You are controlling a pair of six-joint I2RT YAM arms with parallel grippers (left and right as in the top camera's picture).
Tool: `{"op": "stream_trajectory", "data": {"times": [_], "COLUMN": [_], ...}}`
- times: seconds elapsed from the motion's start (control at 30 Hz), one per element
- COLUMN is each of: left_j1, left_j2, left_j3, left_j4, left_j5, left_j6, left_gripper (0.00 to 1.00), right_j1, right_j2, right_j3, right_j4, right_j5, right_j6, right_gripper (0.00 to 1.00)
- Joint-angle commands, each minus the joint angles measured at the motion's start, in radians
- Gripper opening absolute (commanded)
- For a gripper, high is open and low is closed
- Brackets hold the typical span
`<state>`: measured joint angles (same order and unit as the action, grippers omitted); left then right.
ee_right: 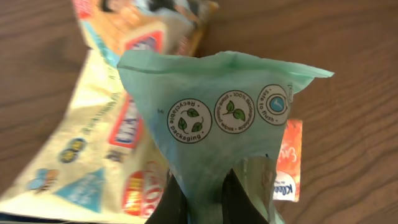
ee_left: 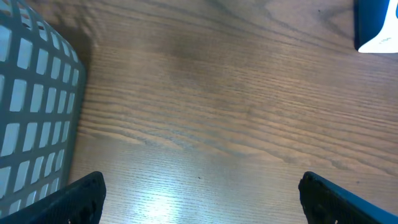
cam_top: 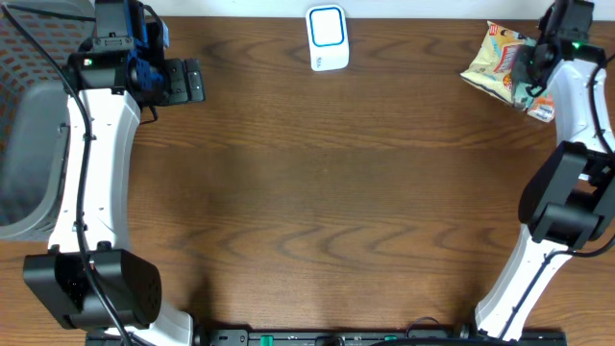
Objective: Scan the item barcode
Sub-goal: 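Carry the wipes pack right and set it beside the snack bag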
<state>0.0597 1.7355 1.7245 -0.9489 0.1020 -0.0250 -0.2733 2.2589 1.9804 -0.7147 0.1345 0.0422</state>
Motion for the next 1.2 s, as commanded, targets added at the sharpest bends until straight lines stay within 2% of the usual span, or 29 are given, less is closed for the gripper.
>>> {"op": "stream_trajectory", "data": {"times": [0.0, 0.17, 0.4, 0.5, 0.6, 0.8, 1.0, 1.17], "left_j1": [-0.002, -0.002, -0.002, -0.002, -0.002, -0.002, -0.002, -0.002], "left_j2": [-0.002, -0.002, -0.002, -0.002, -0.002, -0.002, -0.002, -0.002], "left_j3": [-0.004, -0.004, -0.004, -0.004, -0.004, -0.004, -0.004, -0.004], "left_j4": [-0.004, -0.004, -0.004, -0.004, -0.004, -0.004, -0.004, -0.004], "left_j5": [-0.002, -0.002, -0.002, -0.002, -0.002, -0.002, -0.002, -0.002], "left_j6": [0.014, 0.014, 0.014, 0.014, 0.014, 0.014, 0.014, 0.014], "left_gripper": [0.98, 0.98, 0.98, 0.98, 0.98, 0.98, 0.98, 0.98], "right_j1": [-0.021, -0.028, -0.027, -0.027, -0.026, -0.026, -0.026, -0.027], "right_j2": [0.062, 0.062, 0.056, 0.056, 0.056, 0.056, 0.056, 0.058], "right_j3": [0.000, 0.000, 0.000, 0.000, 0.000, 0.000, 0.000, 0.000], "right_j4": [-0.039, -0.077, -0.144, -0.150, -0.145, -0.080, 0.000, 0.043], "right_j5": [-0.005, 0.035, 0.377, 0.429, 0.412, 0.246, 0.142, 0.048], "right_j6": [0.032, 0.032, 0.032, 0.022, 0.012, 0.013, 0.013, 0.012], "right_gripper": [0.01, 0.01, 0.03, 0.04, 0.03, 0.03, 0.10, 0.23]}}
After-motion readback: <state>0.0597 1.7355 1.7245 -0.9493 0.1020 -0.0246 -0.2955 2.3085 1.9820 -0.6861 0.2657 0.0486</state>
